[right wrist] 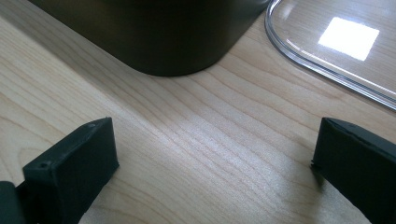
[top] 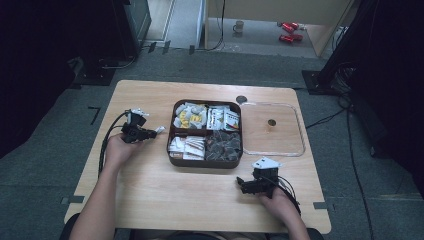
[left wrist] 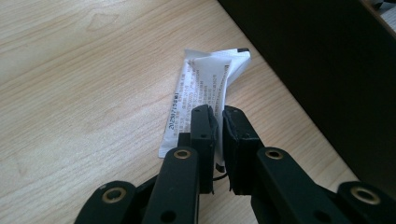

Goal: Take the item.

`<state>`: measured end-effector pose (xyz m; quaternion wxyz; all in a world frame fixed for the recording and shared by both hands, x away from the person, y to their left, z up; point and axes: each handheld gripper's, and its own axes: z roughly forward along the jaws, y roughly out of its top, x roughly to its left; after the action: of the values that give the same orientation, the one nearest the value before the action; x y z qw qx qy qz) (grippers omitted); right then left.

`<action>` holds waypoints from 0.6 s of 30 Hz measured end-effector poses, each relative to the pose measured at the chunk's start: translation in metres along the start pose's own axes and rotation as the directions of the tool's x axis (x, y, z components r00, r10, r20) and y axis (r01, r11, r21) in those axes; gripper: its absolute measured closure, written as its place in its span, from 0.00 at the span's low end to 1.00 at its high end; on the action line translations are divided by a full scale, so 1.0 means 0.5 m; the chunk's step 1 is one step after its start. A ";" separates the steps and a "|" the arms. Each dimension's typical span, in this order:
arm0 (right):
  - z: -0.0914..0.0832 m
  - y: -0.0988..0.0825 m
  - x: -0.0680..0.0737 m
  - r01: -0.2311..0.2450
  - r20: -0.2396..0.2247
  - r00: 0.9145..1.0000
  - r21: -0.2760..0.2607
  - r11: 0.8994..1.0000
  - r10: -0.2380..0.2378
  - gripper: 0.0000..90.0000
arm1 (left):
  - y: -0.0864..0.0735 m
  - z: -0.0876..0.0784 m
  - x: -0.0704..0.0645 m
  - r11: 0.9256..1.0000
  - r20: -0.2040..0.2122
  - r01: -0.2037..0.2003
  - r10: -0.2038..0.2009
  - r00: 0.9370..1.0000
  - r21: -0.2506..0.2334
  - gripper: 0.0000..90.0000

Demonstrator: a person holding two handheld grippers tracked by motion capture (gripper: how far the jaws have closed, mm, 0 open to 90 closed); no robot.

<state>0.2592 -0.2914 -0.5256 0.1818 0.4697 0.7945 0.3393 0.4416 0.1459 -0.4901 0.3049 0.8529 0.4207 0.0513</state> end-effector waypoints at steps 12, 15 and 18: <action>0.000 0.000 0.000 0.000 0.000 1.000 0.000 1.000 0.000 0.00 | -0.001 -0.015 0.001 0.999 0.036 0.031 -0.030 0.999 -0.039 0.79; 0.000 0.000 0.000 0.000 0.000 1.000 0.000 1.000 0.000 0.00 | 0.000 -0.020 -0.001 0.998 0.031 0.031 -0.030 0.999 -0.048 0.73; 0.000 0.000 0.000 0.000 0.000 1.000 0.000 1.000 0.000 0.00 | -0.001 -0.038 0.001 0.996 0.015 0.050 -0.049 0.999 -0.078 0.68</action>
<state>0.2592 -0.2914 -0.5256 0.1820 0.4697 0.7945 0.3392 0.4350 0.1558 -0.4751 0.3421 0.8300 0.4372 0.0547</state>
